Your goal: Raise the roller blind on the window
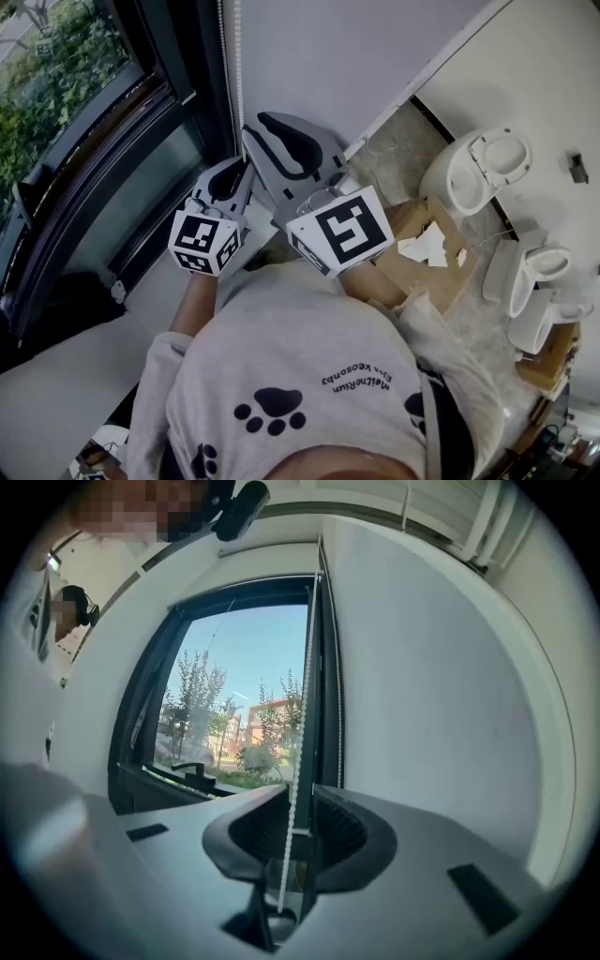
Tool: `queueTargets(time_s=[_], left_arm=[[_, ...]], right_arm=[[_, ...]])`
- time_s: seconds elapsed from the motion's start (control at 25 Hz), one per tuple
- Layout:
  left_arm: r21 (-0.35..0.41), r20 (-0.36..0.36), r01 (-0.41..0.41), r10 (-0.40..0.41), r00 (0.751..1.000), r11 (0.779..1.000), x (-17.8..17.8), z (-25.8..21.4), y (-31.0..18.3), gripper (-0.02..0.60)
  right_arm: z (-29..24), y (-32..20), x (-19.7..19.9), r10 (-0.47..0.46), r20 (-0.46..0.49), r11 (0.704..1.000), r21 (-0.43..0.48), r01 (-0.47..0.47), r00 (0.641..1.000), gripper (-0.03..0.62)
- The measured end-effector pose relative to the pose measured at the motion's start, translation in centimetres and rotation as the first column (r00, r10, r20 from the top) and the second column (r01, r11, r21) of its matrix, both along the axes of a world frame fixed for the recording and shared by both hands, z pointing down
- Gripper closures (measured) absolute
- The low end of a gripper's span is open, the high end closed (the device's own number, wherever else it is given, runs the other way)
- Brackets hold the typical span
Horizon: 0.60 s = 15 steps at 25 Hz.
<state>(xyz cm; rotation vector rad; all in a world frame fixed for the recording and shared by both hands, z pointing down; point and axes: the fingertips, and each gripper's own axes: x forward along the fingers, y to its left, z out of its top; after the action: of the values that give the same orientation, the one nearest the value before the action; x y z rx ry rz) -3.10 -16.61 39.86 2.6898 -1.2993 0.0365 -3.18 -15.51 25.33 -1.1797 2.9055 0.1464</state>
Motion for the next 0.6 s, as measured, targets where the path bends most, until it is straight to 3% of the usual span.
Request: queueTargets(time_s=[0.32, 0.6], left_arm=[[0.005, 0.004, -0.003, 0.003, 1.0, 1.0, 0.2, 0.0, 0.5, 0.56], [0.015, 0.001, -0.004, 0.004, 1.0, 1.0, 0.1, 0.0, 0.5, 0.56]], right_arm=[[-6.8, -1.3, -1.6, 0.004, 0.02, 0.99, 0.141, -0.007, 1.0, 0.516], [-7.9, -1.4, -2.3, -0.008, 0.023, 0.991, 0.134, 0.005, 1.0, 0.57]])
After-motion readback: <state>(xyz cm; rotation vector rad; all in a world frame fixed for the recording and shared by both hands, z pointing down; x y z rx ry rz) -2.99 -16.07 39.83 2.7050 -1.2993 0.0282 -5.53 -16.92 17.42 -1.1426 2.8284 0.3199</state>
